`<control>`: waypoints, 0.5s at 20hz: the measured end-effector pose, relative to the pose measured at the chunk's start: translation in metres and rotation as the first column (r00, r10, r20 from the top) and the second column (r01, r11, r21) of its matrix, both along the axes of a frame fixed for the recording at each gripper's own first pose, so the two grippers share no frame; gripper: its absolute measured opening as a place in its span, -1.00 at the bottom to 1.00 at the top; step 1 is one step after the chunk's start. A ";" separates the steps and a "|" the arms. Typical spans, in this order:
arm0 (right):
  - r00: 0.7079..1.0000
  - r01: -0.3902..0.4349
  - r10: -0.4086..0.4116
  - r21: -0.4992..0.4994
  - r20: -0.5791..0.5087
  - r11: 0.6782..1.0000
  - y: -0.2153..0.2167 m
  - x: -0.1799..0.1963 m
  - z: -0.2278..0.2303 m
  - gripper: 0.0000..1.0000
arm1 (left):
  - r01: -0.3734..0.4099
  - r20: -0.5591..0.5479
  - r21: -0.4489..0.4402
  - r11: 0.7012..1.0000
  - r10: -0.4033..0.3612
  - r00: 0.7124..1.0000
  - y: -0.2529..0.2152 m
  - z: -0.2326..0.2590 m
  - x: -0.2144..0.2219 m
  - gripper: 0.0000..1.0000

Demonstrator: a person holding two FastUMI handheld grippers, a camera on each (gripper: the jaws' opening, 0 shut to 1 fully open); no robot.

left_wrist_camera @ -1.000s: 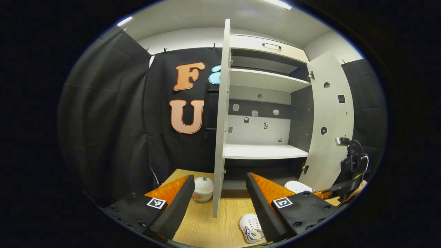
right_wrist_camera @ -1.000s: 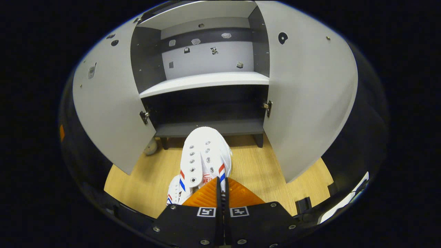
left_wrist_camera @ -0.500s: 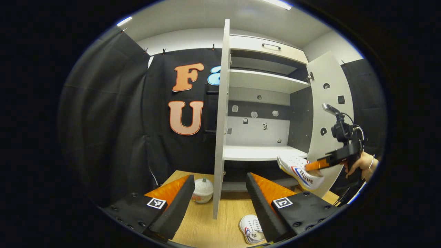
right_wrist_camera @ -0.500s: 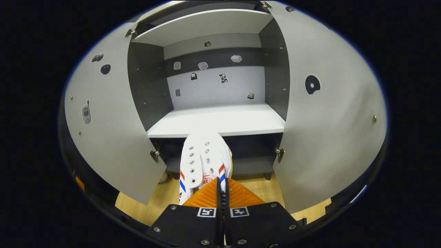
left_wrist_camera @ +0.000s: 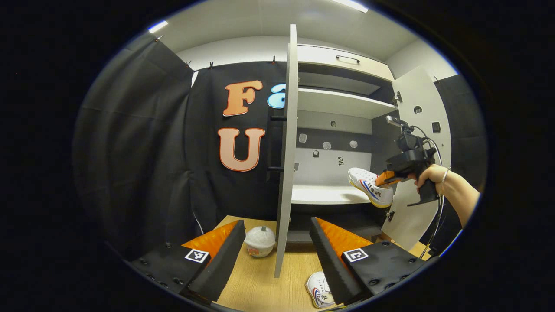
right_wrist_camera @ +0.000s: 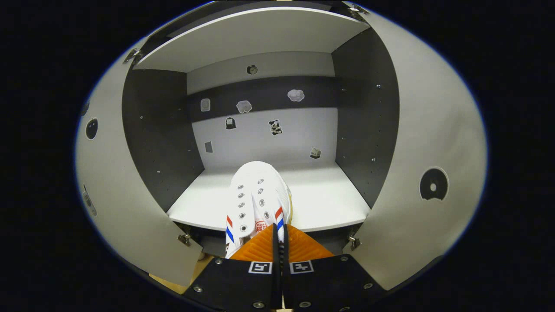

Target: Grab one shoe with the right hand and put it into the shoe cabinet, grab the other shoe with the left hand and put it into the shoe cabinet; then close the right door with the right hand and the left door with the left hand.

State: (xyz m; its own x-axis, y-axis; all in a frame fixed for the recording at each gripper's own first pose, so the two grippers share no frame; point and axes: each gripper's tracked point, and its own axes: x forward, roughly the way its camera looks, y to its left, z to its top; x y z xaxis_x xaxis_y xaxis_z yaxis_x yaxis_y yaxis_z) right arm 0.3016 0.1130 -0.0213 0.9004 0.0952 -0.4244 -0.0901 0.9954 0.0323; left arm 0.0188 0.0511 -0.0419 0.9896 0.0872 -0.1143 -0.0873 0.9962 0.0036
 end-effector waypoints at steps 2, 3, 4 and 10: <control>1.000 0.014 -0.013 0.014 -0.018 1.000 0.003 0.025 -0.002 -0.99 | -0.003 -0.002 0.001 1.000 0.003 1.000 0.004 0.000 0.002 0.94; 0.999 0.024 -0.023 0.014 -0.022 1.000 0.003 0.038 -0.003 -1.00 | -0.008 0.000 0.009 1.000 0.008 1.000 0.008 0.002 0.004 0.94; 0.999 0.034 -0.034 0.009 -0.028 0.999 0.002 0.051 -0.007 -0.99 | -0.014 0.002 0.016 1.000 0.014 1.000 0.012 0.002 0.005 0.94; 0.989 0.086 -0.077 0.066 -0.130 0.994 -0.003 0.102 -0.041 -1.00 | -0.021 -0.012 0.003 1.000 0.021 1.000 0.018 -0.002 0.021 0.89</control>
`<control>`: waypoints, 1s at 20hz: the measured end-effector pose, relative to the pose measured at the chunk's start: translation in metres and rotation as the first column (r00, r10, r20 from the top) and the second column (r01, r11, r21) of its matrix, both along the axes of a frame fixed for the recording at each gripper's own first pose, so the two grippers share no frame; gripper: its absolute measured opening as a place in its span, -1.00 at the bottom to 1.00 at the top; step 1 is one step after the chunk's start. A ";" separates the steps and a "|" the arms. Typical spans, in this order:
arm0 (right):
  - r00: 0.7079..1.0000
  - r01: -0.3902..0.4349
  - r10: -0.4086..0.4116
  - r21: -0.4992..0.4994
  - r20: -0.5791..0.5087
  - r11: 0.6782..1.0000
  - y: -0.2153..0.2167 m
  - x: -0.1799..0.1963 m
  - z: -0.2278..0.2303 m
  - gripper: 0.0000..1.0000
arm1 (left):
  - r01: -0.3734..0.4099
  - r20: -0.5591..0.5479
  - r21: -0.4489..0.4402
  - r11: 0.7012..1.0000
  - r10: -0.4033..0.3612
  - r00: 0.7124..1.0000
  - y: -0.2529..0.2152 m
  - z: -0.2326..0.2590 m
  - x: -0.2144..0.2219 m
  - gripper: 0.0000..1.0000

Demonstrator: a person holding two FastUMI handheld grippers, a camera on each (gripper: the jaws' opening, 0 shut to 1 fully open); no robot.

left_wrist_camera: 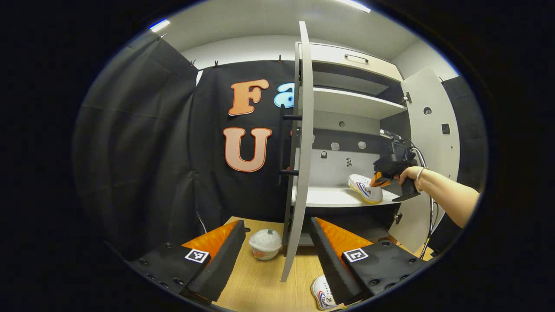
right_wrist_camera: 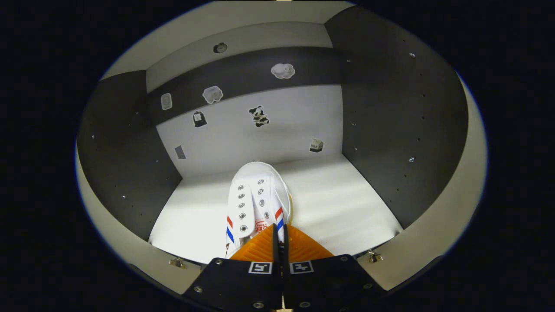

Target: Grab one shoe with the right hand and put it into the shoe cabinet, grab the other shoe with the left hand and put it into the shoe cabinet; then close the right door with the right hand and the left door with the left hand.

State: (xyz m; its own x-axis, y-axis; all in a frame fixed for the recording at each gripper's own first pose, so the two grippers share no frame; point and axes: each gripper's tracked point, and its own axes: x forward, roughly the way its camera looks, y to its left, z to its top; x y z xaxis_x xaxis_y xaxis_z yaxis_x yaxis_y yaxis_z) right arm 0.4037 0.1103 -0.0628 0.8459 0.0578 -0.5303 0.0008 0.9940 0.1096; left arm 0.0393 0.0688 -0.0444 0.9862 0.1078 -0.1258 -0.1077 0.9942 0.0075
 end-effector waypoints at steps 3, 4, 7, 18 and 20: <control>0.999 0.012 -0.011 0.020 -0.035 1.000 -0.002 0.009 -0.010 -0.99 | 0.000 -0.010 0.010 1.000 0.000 1.000 0.002 -0.002 0.006 0.94; 0.999 0.009 -0.008 0.034 -0.038 0.999 -0.001 0.010 -0.010 -0.97 | 0.001 -0.010 0.010 1.000 -0.001 1.000 0.002 -0.003 0.007 0.94; 1.000 -0.003 0.003 0.035 -0.020 0.999 0.000 0.008 -0.004 -0.84 | 0.008 -0.017 -0.001 1.000 -0.008 1.000 -0.003 -0.007 0.012 0.94; 0.962 -0.074 0.078 -0.023 0.263 0.997 -0.002 -0.082 0.096 -0.29 | 0.032 -0.041 -0.023 0.999 -0.033 0.999 -0.028 -0.023 -0.003 0.93; 0.949 -0.093 0.099 -0.034 0.299 0.995 -0.001 -0.112 0.107 -0.17 | 0.046 -0.049 -0.028 0.999 -0.048 0.998 -0.035 -0.028 -0.007 0.94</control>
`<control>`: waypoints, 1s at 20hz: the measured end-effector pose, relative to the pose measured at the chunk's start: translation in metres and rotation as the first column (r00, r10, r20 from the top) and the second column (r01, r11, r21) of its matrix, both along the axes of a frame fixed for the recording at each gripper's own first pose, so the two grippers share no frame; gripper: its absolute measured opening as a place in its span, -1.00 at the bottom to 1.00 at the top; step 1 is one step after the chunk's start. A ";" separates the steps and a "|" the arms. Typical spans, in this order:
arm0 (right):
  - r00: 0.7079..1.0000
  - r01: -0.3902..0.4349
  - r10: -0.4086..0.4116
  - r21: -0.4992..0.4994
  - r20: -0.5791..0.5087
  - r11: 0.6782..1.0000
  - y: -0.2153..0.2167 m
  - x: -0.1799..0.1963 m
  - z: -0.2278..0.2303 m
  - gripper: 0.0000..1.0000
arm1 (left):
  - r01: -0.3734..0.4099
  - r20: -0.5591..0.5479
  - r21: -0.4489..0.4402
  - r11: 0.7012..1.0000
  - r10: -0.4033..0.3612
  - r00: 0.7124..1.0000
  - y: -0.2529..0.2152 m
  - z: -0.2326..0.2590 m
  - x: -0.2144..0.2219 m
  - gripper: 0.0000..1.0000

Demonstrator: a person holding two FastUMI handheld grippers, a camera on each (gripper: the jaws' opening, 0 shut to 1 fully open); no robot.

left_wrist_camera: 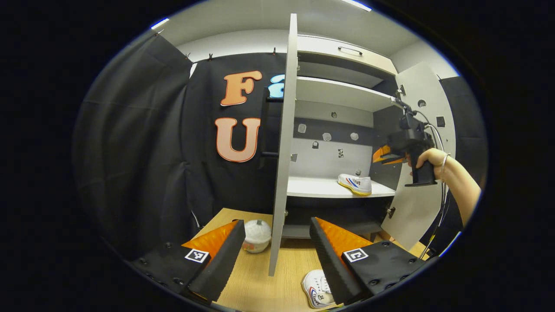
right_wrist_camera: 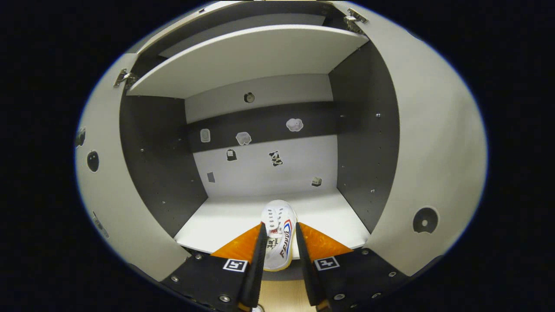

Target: Grab one shoe with the right hand and put it into the shoe cabinet, grab the other shoe with the left hand and put it into the shoe cabinet; then close the right door with the right hand and the left door with the left hand.

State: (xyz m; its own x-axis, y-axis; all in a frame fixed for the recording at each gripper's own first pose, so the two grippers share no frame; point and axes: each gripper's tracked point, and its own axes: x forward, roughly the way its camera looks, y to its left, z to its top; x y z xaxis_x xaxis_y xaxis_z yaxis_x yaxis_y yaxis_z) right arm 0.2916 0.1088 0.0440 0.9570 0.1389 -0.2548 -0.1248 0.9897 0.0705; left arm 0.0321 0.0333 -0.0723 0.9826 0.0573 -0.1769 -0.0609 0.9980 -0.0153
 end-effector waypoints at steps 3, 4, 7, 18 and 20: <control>0.999 -0.015 0.015 -0.003 0.039 1.000 -0.003 -0.043 0.007 0.01 | 0.027 -0.024 -0.026 0.999 -0.028 0.999 -0.013 -0.015 -0.005 0.94; 0.998 -0.014 0.014 -0.008 0.055 1.000 -0.006 -0.057 0.010 0.09 | 0.032 -0.037 -0.033 0.999 -0.033 0.999 -0.016 -0.022 -0.007 0.89; 0.996 -0.008 0.011 -0.029 0.088 1.000 -0.016 -0.091 0.016 0.32 | 0.051 -0.096 -0.064 0.997 -0.057 0.994 -0.026 -0.046 -0.014 0.94; 0.980 0.062 -0.035 -0.133 0.198 0.989 -0.058 -0.156 0.021 0.85 | 0.094 -0.376 -0.073 0.993 -0.114 0.920 -0.066 -0.193 -0.021 0.95; 0.978 0.060 -0.031 -0.136 0.206 0.989 -0.060 -0.164 0.022 0.85 | 0.112 -0.432 -0.090 0.990 -0.141 0.891 -0.079 -0.218 -0.022 0.95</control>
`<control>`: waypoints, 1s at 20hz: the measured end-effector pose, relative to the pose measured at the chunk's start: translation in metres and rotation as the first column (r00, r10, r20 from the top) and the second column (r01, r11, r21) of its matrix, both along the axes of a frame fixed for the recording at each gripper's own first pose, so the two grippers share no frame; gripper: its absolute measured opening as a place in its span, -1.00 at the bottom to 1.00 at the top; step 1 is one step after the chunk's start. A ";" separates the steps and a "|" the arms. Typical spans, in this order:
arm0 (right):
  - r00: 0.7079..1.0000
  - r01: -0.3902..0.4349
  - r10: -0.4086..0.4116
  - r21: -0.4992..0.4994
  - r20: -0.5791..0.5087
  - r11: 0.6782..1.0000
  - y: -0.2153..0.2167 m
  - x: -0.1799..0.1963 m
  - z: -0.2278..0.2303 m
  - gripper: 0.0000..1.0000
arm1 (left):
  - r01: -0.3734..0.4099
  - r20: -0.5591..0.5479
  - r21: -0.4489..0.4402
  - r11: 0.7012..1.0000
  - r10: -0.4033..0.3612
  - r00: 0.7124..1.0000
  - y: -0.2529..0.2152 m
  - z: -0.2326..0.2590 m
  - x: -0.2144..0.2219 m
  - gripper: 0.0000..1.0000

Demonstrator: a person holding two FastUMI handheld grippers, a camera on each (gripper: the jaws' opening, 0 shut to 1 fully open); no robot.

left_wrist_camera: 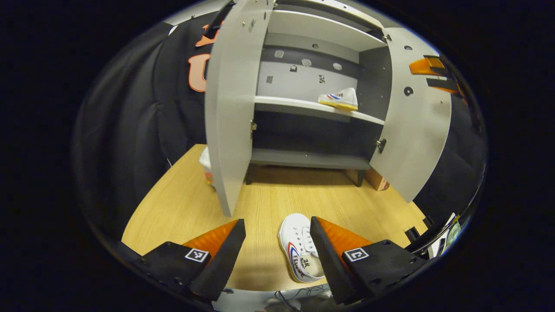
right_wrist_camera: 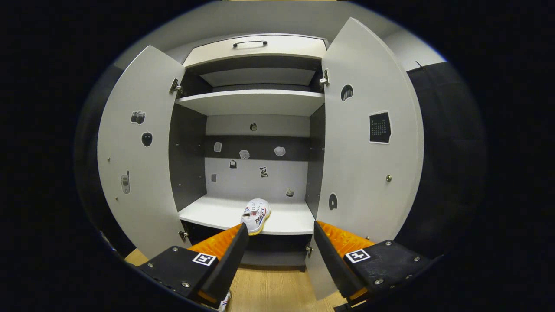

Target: Grab one shoe with the right hand and put it into the shoe cabinet, grab the other shoe with the left hand and put it into the shoe cabinet; then close the right door with the right hand and the left door with the left hand.

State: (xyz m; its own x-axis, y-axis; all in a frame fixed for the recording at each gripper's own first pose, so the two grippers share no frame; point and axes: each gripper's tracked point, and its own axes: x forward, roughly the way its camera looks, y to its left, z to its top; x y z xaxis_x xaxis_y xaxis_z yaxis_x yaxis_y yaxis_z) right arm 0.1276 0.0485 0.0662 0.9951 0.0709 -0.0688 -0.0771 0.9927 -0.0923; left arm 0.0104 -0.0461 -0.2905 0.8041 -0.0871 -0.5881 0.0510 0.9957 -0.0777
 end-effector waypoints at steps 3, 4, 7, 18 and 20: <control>1.000 -0.006 0.006 -0.002 0.021 1.000 -0.006 -0.009 0.003 0.85 | 0.020 -0.071 0.008 1.000 -0.019 0.997 -0.014 -0.040 0.002 0.96; 1.000 -0.006 0.006 -0.004 0.022 1.000 -0.009 -0.012 0.003 0.85 | 0.025 -0.100 0.012 1.000 -0.023 0.995 -0.016 -0.052 0.001 0.95; 0.999 -0.008 0.009 -0.002 0.031 1.000 -0.016 -0.020 0.005 0.85 | 0.027 -0.196 -0.005 1.000 -0.027 0.980 -0.020 -0.091 -0.004 0.95; 0.999 -0.029 0.030 -0.018 0.018 0.999 -0.031 -0.028 -0.006 0.85 | 0.036 -0.367 -0.001 0.999 -0.034 0.930 -0.024 -0.173 -0.008 0.87; 0.999 -0.037 0.037 -0.010 0.009 0.999 -0.031 -0.029 -0.009 0.85 | 0.036 -0.382 -0.027 0.999 -0.044 0.923 -0.031 -0.176 -0.008 0.72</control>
